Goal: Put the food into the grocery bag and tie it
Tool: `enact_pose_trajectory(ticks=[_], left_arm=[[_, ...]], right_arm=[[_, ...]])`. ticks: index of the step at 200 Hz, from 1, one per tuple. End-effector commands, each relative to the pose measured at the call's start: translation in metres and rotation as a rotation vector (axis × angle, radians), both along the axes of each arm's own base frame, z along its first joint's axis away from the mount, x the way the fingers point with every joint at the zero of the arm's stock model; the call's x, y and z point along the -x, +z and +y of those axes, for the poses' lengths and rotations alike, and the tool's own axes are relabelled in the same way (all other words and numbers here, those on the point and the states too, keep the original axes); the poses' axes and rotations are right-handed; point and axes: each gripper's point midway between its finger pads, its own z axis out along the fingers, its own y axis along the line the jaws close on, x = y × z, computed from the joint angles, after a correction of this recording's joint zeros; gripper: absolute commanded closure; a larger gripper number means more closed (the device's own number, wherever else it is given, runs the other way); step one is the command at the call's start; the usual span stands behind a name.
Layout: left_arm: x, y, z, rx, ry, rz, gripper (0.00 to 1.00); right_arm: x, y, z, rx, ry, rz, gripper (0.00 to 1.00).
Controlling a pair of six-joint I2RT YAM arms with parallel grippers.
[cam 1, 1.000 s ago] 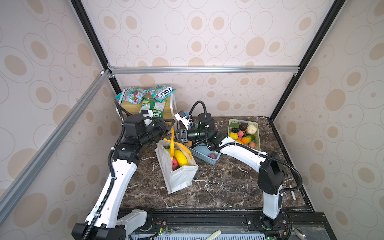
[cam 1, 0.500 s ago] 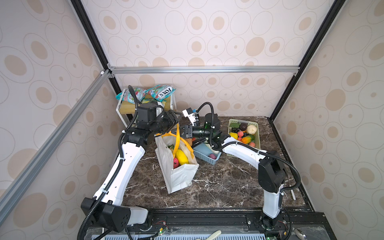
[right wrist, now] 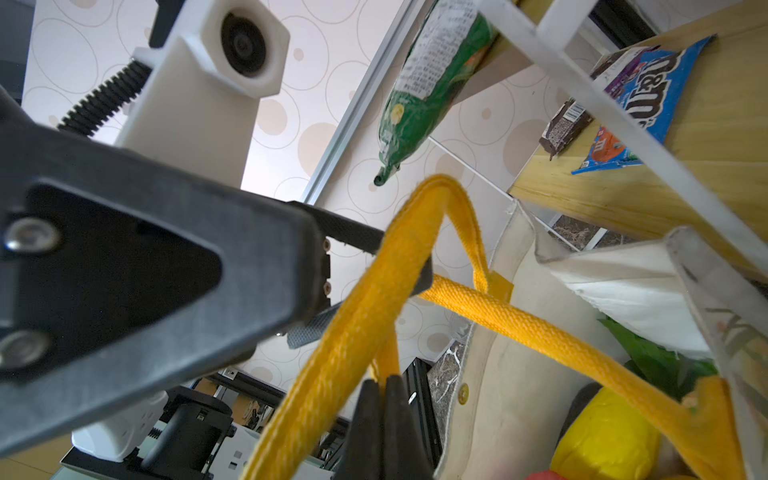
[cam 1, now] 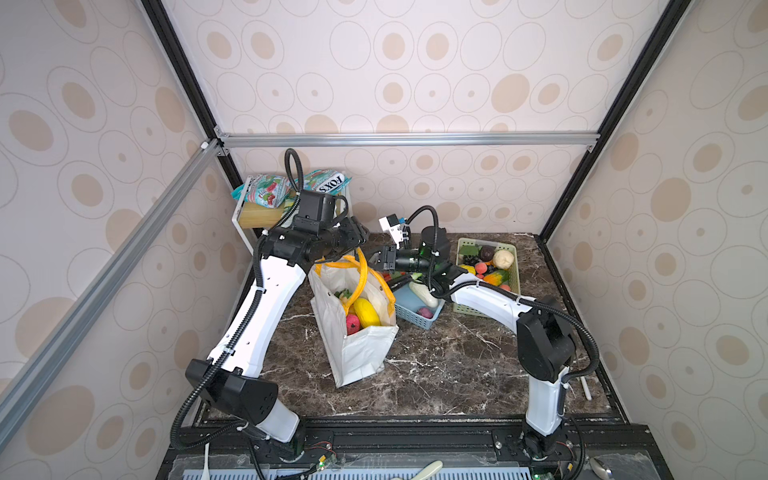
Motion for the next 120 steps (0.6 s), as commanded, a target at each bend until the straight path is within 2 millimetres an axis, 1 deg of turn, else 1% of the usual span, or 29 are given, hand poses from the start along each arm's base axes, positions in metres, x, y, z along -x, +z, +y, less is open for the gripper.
enact_pose_trajectory(ticks=[1, 5, 6, 7, 8, 12, 24, 45, 56, 73, 88, 104, 112, 120], left_arm=[[0.017, 0.008, 0.022, -0.139, 0.020, 0.024, 0.28], [0.018, 0.008, 0.022, -0.150, 0.008, 0.030, 0.20], [0.019, 0.009, 0.022, -0.151, 0.006, 0.031, 0.12], [0.019, 0.009, 0.022, -0.155, 0.003, 0.030, 0.06], [0.019, 0.009, 0.023, -0.158, 0.003, 0.033, 0.04], [0.021, 0.009, 0.024, -0.173, 0.001, 0.041, 0.01], [0.024, 0.010, 0.028, -0.205, -0.001, 0.057, 0.01], [0.027, 0.005, 0.028, -0.212, -0.015, 0.063, 0.01], [0.028, 0.005, 0.029, -0.210, -0.011, 0.054, 0.01], [0.033, 0.008, 0.042, -0.258, 0.032, 0.048, 0.01], [0.039, 0.016, 0.059, -0.312, 0.086, 0.013, 0.01], [0.047, 0.025, 0.069, -0.325, 0.117, -0.029, 0.01], [0.052, 0.024, 0.071, -0.324, 0.120, -0.031, 0.04], [0.057, 0.020, 0.073, -0.314, 0.123, -0.022, 0.09]], right_arm=[[0.003, 0.015, 0.000, -0.057, 0.041, -0.022, 1.00], [0.003, 0.015, 0.001, -0.059, 0.044, -0.020, 1.00], [0.003, 0.016, 0.001, -0.060, 0.045, -0.021, 1.00], [0.003, 0.017, 0.000, -0.061, 0.045, -0.021, 1.00], [0.003, 0.016, 0.001, -0.060, 0.047, -0.020, 1.00], [0.003, 0.016, 0.001, -0.059, 0.049, -0.018, 1.00], [0.004, 0.017, 0.002, -0.061, 0.060, -0.018, 1.00], [0.005, 0.021, 0.003, -0.073, 0.072, -0.016, 1.00], [0.004, 0.021, 0.002, -0.078, 0.065, -0.010, 1.00], [0.003, 0.023, 0.001, -0.086, 0.054, -0.004, 1.00], [0.003, 0.026, 0.001, -0.085, 0.046, -0.006, 1.00], [0.003, 0.028, 0.000, -0.068, 0.034, -0.016, 1.00], [0.002, 0.027, -0.001, -0.059, 0.024, -0.019, 1.00], [0.001, 0.026, -0.001, -0.050, 0.016, -0.016, 1.00]])
